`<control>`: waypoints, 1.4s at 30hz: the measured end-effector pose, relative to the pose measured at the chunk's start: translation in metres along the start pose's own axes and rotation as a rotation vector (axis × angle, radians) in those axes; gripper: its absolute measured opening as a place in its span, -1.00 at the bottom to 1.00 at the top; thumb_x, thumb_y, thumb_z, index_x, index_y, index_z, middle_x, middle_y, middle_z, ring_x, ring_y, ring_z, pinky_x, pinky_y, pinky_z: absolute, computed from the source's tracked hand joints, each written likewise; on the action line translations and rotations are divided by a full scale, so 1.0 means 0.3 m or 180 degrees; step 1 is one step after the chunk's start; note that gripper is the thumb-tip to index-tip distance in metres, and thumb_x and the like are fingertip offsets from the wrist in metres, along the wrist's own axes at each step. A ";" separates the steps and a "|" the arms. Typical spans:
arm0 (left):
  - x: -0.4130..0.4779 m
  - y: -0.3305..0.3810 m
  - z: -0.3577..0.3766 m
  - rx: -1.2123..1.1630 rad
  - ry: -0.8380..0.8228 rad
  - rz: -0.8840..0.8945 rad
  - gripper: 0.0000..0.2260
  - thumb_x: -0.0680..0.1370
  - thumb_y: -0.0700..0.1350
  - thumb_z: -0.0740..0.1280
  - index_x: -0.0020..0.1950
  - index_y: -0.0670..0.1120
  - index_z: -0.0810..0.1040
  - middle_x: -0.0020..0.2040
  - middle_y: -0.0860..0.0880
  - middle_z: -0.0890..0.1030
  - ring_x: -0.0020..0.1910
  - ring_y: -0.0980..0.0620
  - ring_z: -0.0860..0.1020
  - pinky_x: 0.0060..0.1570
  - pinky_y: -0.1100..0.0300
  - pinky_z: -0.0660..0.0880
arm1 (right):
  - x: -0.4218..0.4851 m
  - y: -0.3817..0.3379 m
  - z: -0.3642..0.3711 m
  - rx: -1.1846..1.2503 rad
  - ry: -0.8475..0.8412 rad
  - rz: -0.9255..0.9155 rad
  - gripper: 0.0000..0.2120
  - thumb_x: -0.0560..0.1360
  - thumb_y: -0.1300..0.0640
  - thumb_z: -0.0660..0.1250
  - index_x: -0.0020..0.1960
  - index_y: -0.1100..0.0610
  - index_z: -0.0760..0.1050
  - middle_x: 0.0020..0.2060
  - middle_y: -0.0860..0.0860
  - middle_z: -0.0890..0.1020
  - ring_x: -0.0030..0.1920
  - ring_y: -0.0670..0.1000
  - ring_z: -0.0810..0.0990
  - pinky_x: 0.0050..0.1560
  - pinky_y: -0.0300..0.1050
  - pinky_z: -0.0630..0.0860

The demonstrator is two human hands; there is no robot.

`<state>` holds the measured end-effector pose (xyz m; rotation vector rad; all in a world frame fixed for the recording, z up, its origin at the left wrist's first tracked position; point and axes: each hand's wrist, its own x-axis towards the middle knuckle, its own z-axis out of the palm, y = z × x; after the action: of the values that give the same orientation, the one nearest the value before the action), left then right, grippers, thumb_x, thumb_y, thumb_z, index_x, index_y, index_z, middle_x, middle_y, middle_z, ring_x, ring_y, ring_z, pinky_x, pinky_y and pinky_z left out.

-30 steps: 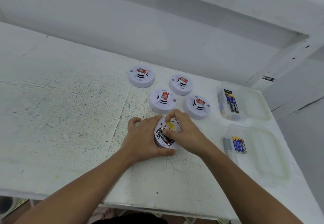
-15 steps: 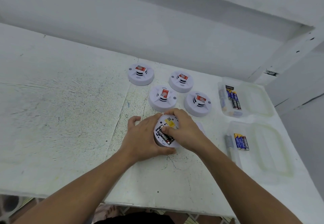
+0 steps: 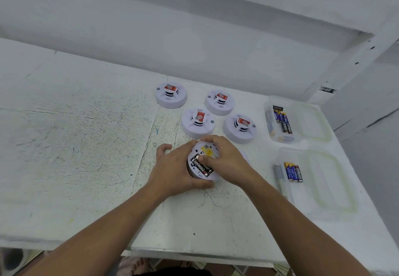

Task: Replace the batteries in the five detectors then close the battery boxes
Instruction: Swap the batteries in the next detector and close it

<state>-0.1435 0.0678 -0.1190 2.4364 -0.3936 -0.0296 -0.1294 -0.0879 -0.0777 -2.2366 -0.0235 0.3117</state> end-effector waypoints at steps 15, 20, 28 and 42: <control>-0.015 0.020 -0.032 -0.0080 -0.0135 -0.0028 -0.29 0.11 0.48 0.37 0.15 0.36 0.16 -0.11 0.49 0.41 -0.08 0.60 0.30 0.28 0.20 0.01 | -0.123 0.159 -0.053 -0.1948 0.1322 0.0402 -0.68 0.54 -0.10 0.25 0.06 0.15 0.50 0.04 0.05 0.53 0.04 0.07 0.47 -0.04 -0.12 0.37; -0.025 0.034 -0.044 -0.0218 -0.0165 -0.0044 -0.25 0.05 0.47 0.33 0.16 0.33 0.19 -0.10 0.50 0.38 -0.01 0.76 0.04 0.24 0.22 0.01 | -0.147 0.194 -0.017 -0.2197 0.1428 0.0127 -0.70 0.51 -0.09 0.30 -0.03 0.17 0.48 -0.05 0.08 0.55 -0.06 0.11 0.47 -0.11 -0.04 0.41; -0.029 0.026 -0.049 -0.0315 -0.0294 0.0036 -0.34 0.04 0.45 0.39 0.06 0.46 0.20 -0.07 0.51 0.41 0.06 0.73 0.08 0.26 0.23 -0.03 | -0.135 0.214 -0.039 -0.2331 0.1312 0.0107 -0.81 0.53 0.07 0.22 -0.22 0.11 0.34 -0.24 0.03 0.50 -0.21 0.07 0.41 -0.21 -0.09 0.32; -0.018 0.018 -0.059 -0.0641 -0.0556 0.0034 -0.26 -0.03 0.42 0.43 0.08 0.44 0.21 -0.02 0.44 0.49 0.10 0.66 0.19 0.26 0.25 -0.08 | -0.118 0.004 -0.144 -0.1451 -0.0719 -0.0980 -0.78 0.57 0.16 0.25 0.21 0.12 0.43 0.35 -0.11 0.40 0.28 -0.09 0.40 0.26 -0.17 0.35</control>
<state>-0.1481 0.0763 -0.1023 2.2393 -0.4580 -0.2665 -0.1538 -0.1261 -0.0449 -2.5833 -0.6076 0.4193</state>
